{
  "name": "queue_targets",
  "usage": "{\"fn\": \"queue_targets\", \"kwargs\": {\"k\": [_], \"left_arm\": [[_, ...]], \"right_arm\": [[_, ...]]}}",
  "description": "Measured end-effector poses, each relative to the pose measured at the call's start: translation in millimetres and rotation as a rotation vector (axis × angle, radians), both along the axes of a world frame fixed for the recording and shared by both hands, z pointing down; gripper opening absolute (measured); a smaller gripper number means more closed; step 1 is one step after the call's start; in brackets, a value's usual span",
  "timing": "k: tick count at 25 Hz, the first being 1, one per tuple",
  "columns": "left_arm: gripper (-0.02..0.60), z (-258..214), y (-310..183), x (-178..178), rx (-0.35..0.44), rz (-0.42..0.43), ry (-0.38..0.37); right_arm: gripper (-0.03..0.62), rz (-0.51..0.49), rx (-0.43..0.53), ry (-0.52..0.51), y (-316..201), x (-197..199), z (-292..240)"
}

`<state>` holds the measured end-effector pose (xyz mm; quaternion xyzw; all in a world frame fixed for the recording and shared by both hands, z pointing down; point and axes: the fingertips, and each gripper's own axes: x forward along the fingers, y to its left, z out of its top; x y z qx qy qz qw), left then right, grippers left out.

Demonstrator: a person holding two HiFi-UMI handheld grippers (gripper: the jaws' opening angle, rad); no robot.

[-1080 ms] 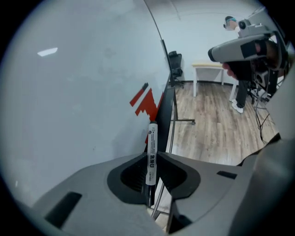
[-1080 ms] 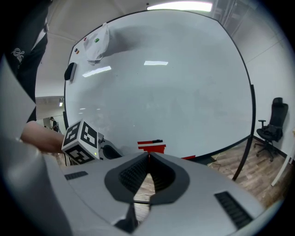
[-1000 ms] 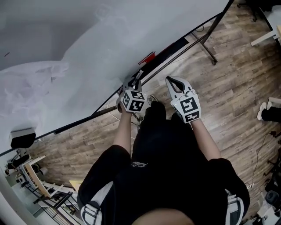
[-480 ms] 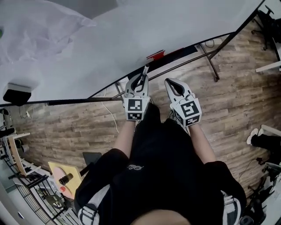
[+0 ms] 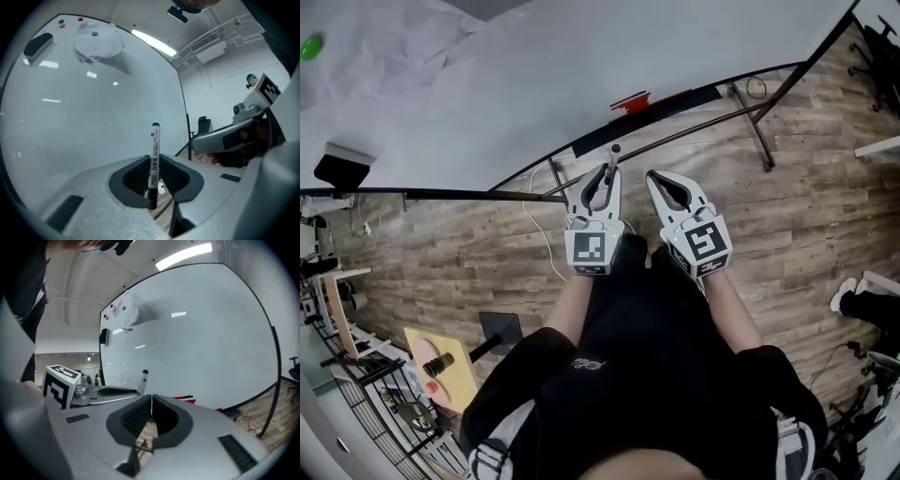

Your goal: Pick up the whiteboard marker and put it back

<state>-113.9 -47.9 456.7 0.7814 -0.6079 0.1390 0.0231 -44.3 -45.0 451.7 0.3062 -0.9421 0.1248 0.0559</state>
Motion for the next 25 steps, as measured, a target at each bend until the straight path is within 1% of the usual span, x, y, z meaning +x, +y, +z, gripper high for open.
{"fn": "queue_targets", "kwargs": {"k": [3, 5, 7, 9, 12, 14, 16, 17, 18, 19, 22, 25], "left_arm": [[0.066, -4, 0, 9, 0.01, 0.06, 0.033], [0.066, -7, 0, 18, 0.024, 0.116, 0.07], [0.065, -11, 0, 25, 0.03, 0.149, 0.103], [0.066, -15, -2, 29, 0.028, 0.174, 0.114], [0.066, -22, -5, 40, 0.062, 0.238, 0.134], [0.066, -24, -2, 45, 0.068, 0.272, 0.162], [0.066, -27, 3, 54, 0.083, 0.318, 0.2], [0.066, -28, 5, 57, 0.086, 0.341, 0.21], [0.065, -28, 8, 60, 0.084, 0.362, 0.215], [0.066, -28, 11, 62, 0.081, 0.381, 0.221], [0.066, -25, 21, 61, 0.073, 0.42, 0.239], [0.066, -26, 28, 57, 0.082, 0.447, 0.237]], "right_arm": [[0.005, 0.031, 0.011, -0.023, 1, 4, -7], [0.005, 0.063, 0.009, -0.035, 0, 8, -9], [0.005, 0.09, 0.006, -0.034, 1, 12, -11], [0.005, 0.114, 0.009, -0.029, 1, 16, -15], [0.005, 0.143, 0.019, -0.025, 3, 19, -23], [0.006, 0.153, 0.017, -0.038, 8, 19, -28], [0.009, 0.142, 0.012, -0.054, 13, 17, -33], [0.04, 0.132, 0.009, -0.059, 14, 15, -35], [0.093, 0.125, 0.005, -0.062, 14, 13, -36], [0.104, 0.123, 0.002, -0.064, 14, 11, -37], [0.104, 0.131, -0.007, -0.074, 15, 7, -38], [0.104, 0.119, -0.021, -0.081, 16, -3, -36]]}}
